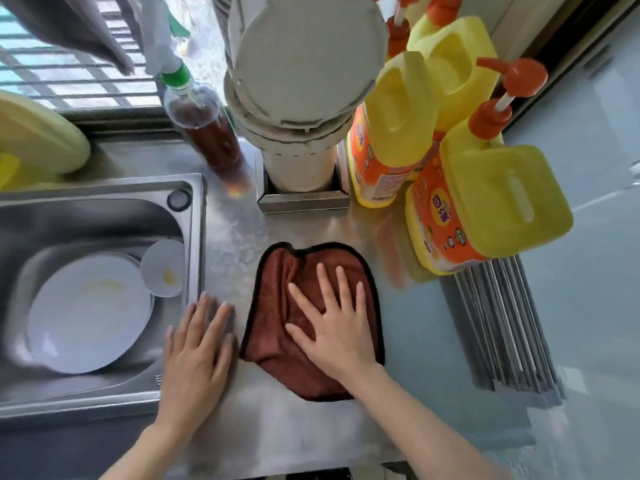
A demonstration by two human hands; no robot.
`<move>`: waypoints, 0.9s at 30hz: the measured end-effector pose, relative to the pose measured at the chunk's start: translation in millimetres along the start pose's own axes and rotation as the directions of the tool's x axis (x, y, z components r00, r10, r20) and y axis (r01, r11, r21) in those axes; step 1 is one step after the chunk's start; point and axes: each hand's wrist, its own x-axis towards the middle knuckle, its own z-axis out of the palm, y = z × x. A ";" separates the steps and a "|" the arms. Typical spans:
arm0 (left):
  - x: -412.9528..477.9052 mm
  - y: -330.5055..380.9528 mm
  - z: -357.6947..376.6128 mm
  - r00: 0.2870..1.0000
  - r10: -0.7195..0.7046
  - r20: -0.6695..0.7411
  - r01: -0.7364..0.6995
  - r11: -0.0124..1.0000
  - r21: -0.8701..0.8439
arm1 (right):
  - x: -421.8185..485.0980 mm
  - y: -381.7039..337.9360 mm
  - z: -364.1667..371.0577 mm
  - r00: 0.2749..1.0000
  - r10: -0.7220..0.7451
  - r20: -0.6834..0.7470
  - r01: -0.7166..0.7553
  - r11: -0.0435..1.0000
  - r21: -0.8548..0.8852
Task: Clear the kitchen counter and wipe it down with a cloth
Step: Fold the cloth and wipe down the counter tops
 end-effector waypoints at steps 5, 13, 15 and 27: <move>-0.4 -22.2 2.2 0.998 0.021 0.055 -0.022 1.000 0.014 | 49.4 13.7 -18.7 0.959 0.272 -0.075 -0.264 0.959 0.100; -1.5 -24.1 3.6 0.998 0.027 -0.058 -0.029 0.999 -0.034 | 34.5 -44.1 9.7 0.999 0.046 0.000 -0.046 0.995 -0.086; -1.5 -24.6 4.3 0.998 0.031 -0.055 -0.032 0.999 -0.019 | 20.2 -26.8 8.0 0.995 -0.090 0.037 0.094 0.990 -0.108; -2.3 -27.3 7.0 0.988 0.082 -0.131 -0.090 0.994 -0.057 | 11.9 -88.4 15.0 0.981 0.192 -0.035 -0.194 0.979 -0.057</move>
